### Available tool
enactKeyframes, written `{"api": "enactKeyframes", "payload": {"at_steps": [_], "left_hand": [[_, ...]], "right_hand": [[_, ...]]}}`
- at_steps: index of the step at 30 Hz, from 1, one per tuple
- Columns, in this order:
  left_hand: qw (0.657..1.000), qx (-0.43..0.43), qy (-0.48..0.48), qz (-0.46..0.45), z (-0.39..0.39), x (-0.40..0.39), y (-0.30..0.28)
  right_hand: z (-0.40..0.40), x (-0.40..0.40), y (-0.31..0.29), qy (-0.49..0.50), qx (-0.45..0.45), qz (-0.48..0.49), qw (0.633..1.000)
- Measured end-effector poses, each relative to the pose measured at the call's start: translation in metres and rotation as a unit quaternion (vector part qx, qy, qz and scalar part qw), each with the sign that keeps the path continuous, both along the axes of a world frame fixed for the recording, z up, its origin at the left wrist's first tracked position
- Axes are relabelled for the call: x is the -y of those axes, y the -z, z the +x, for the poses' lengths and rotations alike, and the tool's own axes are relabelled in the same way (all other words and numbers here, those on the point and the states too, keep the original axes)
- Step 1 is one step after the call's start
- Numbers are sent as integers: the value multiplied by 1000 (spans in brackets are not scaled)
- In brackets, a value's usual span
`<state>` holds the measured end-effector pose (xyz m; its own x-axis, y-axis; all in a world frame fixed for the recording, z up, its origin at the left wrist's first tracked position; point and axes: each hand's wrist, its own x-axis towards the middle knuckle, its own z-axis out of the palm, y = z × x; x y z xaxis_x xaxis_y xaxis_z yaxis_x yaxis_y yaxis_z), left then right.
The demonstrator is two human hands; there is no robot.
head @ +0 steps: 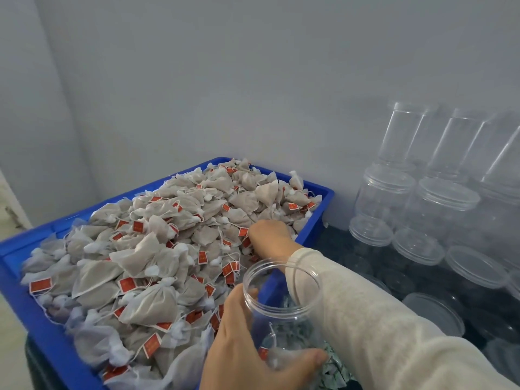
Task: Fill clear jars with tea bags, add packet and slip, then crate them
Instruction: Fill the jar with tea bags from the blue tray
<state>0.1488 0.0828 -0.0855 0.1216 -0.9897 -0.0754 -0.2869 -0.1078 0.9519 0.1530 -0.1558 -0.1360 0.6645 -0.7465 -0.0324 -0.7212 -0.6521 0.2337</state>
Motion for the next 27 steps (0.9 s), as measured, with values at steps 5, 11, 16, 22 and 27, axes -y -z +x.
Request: {"api": "enactKeyframes", "payload": {"at_steps": [5,11,16,22,27], "left_hand": [[998,11,-52,20,-7,3,-14],[1000,-11,-20,1,2,5,-2],[997,51,-63,-10,-13,1,1],[984,95,-116,-94,-14,-5,34],[980,117,-128,-103,-15,-6,39]], "right_hand": [[-1,4,6,26,12,27,999],[-8,2,4,40,55,59,996],[-29,-3,-20,84,170,195,962],[-72,-18,-65,43,339,271,900],[-94,-33,-96,53,450,327,830]]}}
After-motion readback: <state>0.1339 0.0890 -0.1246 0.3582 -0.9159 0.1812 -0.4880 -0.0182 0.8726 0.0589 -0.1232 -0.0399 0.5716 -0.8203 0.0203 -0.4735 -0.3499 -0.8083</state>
